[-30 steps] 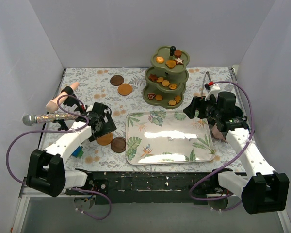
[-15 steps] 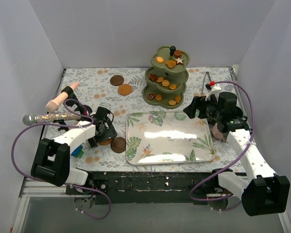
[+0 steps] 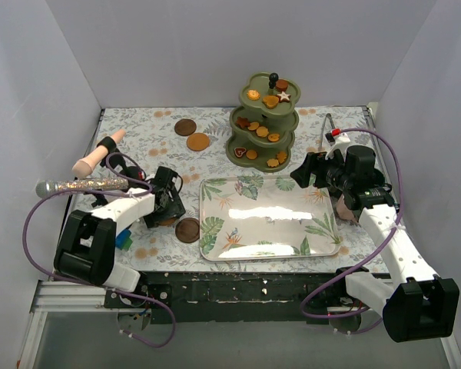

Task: Serve the afternoon tea
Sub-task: Move the coaster to the center of the board.

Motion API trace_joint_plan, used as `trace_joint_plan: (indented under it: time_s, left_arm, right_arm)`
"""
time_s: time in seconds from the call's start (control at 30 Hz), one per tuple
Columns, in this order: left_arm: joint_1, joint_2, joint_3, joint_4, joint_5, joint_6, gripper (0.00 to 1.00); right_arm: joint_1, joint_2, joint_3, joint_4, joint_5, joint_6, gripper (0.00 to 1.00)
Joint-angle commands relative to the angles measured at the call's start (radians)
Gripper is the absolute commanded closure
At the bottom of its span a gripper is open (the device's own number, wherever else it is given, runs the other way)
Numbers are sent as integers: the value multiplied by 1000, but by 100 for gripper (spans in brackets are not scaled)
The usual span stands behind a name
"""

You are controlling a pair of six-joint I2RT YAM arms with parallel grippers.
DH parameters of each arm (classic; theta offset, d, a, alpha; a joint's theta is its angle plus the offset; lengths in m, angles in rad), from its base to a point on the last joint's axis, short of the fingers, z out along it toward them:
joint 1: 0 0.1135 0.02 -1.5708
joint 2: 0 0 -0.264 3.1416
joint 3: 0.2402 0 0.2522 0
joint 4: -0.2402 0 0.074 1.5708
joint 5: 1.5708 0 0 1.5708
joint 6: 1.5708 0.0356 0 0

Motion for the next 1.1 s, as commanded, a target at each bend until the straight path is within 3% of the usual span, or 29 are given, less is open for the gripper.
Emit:
trace_joint_plan:
  time_s: [0.0, 0.57, 1.07]
  left_arm:
    - [6, 110, -20, 134, 2, 18, 29]
    - [8, 425, 269, 197, 28, 148, 31]
    - [62, 583, 468, 191, 23, 242, 31]
  right_arm:
    - [3, -7, 19, 48, -11, -1, 11]
    - [1, 7, 13, 51, 0, -7, 11]
    - [3, 19, 8, 54, 3, -12, 12]
